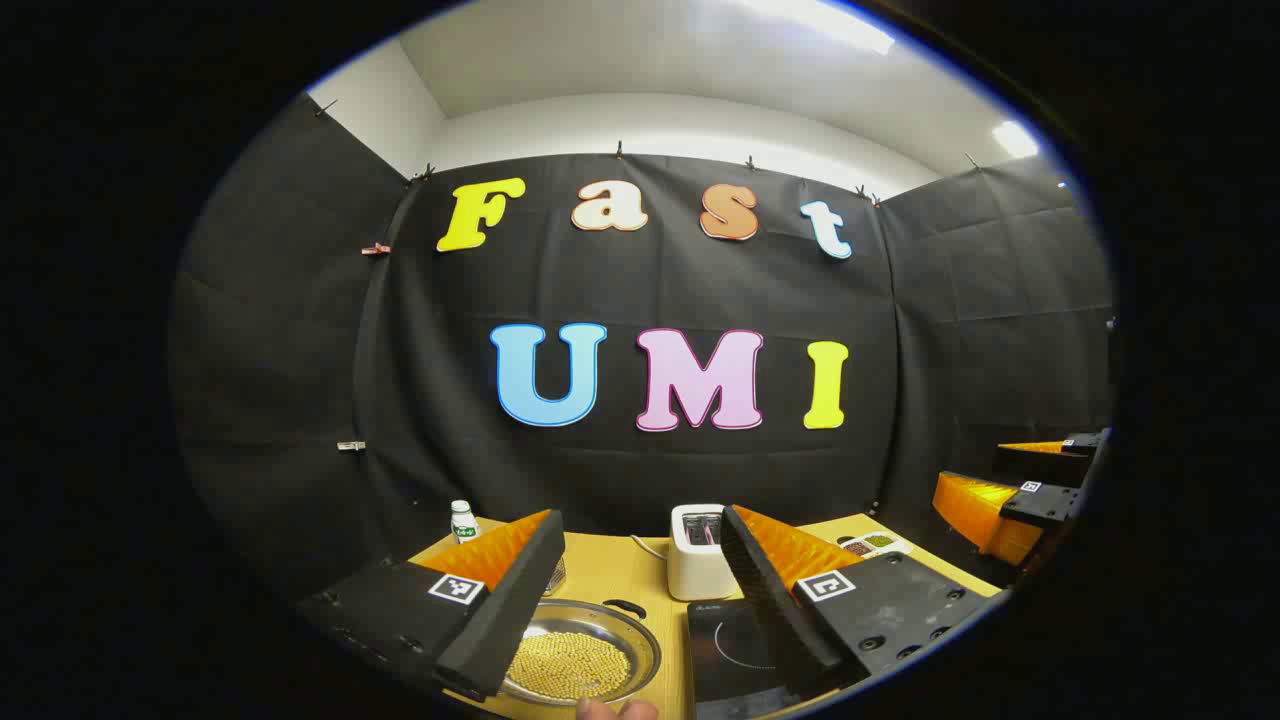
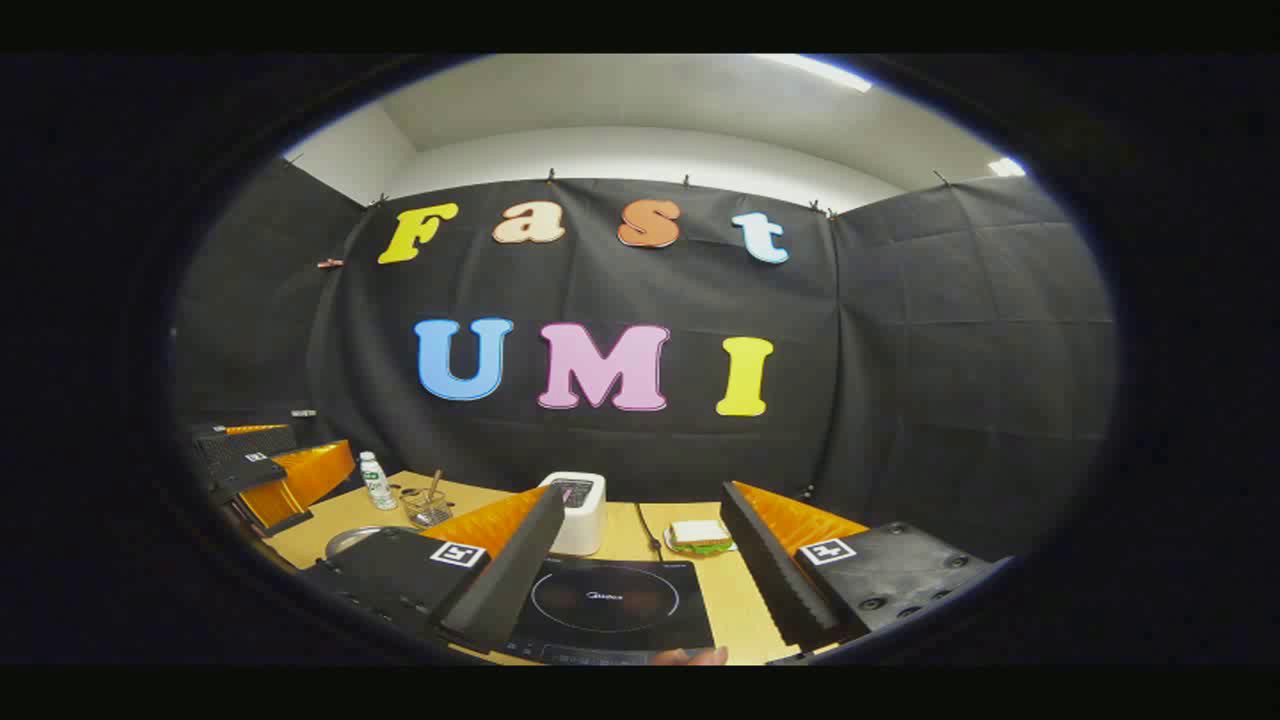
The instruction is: First push the handle of the pot to place it horizontally, then grasp the pot with both hands and set it on the induction cooktop.
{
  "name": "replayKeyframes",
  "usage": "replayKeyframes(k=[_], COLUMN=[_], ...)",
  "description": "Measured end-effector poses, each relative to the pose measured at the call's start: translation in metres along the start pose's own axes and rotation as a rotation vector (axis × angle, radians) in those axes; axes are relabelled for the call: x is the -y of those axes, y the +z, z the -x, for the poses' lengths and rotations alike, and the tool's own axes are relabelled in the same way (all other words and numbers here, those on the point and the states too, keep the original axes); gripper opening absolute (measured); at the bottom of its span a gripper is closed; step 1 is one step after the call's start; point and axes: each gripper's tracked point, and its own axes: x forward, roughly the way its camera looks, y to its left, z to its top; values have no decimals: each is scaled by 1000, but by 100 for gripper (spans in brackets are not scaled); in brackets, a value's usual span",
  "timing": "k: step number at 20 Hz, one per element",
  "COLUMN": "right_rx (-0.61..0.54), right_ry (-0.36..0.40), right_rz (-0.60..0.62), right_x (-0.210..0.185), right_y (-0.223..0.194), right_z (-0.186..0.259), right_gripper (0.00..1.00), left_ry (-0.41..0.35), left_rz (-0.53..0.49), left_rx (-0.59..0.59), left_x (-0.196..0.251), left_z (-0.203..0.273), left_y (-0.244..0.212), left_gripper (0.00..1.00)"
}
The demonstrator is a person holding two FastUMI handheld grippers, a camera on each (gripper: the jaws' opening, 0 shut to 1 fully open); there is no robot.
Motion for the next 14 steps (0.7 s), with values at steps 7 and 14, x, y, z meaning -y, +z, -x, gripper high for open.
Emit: replayKeyframes(k=[7, 14], right_rx=[1, 5], right_ry=[-7, -7], right_rz=[0, 6], right_x=[1, 3], right_y=[0, 1], right_z=[1, 4], right_gripper=[98, 96], left_ry=[-2, -2], left_rz=[-6, -5], left_rx=[5, 4], left_x=[1, 2], left_z=[4, 9], left_y=[2, 1], left_gripper=[98, 98])
